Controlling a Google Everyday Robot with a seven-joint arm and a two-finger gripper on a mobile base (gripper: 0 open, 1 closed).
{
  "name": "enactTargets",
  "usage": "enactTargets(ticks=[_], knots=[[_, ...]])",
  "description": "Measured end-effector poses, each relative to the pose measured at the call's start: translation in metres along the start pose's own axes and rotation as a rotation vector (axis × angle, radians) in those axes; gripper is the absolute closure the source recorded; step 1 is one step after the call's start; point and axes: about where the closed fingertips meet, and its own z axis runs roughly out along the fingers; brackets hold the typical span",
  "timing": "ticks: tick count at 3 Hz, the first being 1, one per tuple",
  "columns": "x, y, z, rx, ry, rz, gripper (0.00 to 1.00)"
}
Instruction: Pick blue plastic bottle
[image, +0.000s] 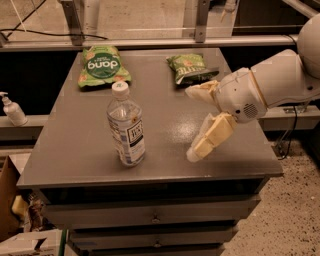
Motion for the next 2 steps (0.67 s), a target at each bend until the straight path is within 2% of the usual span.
enactTargets(ticks=[1, 2], knots=[[-0.004, 0.001, 0.010, 0.002, -0.081, 0.003, 0.00], [-0.021, 0.000, 0.031, 0.011, -0.205, -0.025, 0.00]])
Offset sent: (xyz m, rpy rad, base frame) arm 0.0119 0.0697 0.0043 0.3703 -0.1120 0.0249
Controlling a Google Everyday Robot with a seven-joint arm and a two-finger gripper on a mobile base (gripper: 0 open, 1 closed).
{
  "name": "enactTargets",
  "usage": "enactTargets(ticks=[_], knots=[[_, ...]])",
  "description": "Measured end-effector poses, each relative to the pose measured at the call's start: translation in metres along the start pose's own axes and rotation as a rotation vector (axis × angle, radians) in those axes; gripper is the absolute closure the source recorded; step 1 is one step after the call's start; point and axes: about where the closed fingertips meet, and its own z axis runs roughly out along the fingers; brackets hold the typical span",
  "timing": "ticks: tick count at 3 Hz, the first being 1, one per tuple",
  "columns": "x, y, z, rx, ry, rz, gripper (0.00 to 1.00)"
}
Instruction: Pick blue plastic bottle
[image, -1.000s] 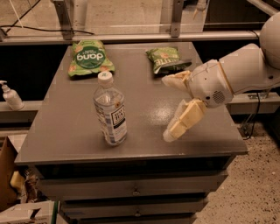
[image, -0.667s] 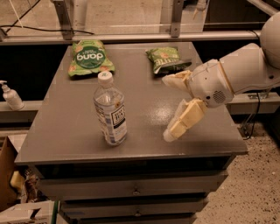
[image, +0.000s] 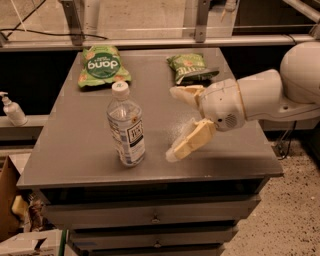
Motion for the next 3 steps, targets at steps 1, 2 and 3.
enactTargets(ticks=[1, 2, 3], knots=[[-0.020, -0.002, 0.027, -0.022, -0.082, -0.062, 0.00], [-0.032, 0.000, 0.056, -0.052, -0.117, -0.118, 0.00], [-0.034, 0.003, 0.085, -0.082, -0.150, -0.138, 0.00]])
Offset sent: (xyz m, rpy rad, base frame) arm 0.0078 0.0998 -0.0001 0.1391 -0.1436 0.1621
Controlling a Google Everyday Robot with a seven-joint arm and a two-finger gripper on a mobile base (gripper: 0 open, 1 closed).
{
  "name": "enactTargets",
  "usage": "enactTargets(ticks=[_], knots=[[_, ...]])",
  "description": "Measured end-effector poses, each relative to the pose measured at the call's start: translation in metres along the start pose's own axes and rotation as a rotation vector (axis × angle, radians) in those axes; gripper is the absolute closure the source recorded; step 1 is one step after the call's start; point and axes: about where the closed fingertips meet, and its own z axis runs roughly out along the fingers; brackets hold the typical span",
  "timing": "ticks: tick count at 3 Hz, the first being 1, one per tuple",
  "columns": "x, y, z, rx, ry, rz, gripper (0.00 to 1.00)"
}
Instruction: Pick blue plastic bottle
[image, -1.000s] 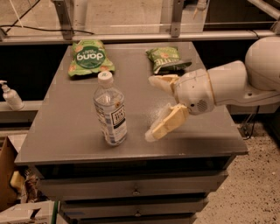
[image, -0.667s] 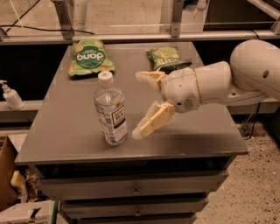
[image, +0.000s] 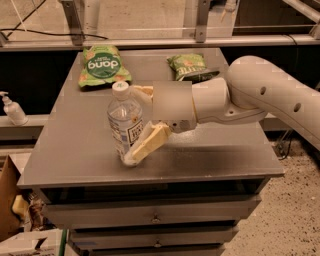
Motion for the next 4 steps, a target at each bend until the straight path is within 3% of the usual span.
enactTargets(ticks=[1, 3, 4], knots=[[0.005, 0.001, 0.017, -0.001, -0.021, 0.000, 0.16], [0.002, -0.002, 0.016, 0.017, -0.073, 0.025, 0.63], [-0.030, -0.009, -0.003, 0.057, -0.136, 0.021, 0.87]])
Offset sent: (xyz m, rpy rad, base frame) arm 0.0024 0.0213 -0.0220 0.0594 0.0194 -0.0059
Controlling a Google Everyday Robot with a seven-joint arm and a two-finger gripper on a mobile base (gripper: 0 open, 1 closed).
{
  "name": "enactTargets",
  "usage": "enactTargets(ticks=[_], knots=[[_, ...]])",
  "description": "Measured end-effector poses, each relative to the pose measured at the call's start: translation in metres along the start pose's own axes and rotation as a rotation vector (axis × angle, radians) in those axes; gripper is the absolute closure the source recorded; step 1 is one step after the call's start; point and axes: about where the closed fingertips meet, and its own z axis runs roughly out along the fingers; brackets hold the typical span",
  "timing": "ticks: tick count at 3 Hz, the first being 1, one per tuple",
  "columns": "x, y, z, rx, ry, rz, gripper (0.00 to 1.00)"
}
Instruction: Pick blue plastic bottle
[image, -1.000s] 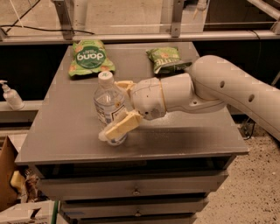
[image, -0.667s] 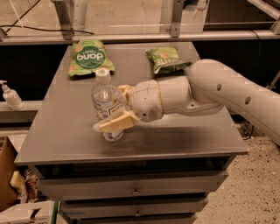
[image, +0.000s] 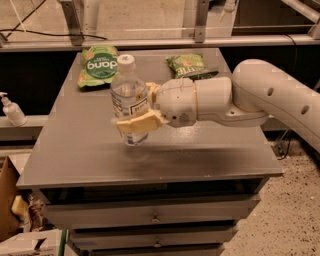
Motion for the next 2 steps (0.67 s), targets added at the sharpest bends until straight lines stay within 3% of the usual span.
enactTargets(ticks=[1, 2], knots=[[-0.0430, -0.0012, -0.0130, 0.037, -0.079, -0.020, 1.00], [-0.0474, -0.0009, -0.0140, 0.039, -0.090, -0.017, 1.00]])
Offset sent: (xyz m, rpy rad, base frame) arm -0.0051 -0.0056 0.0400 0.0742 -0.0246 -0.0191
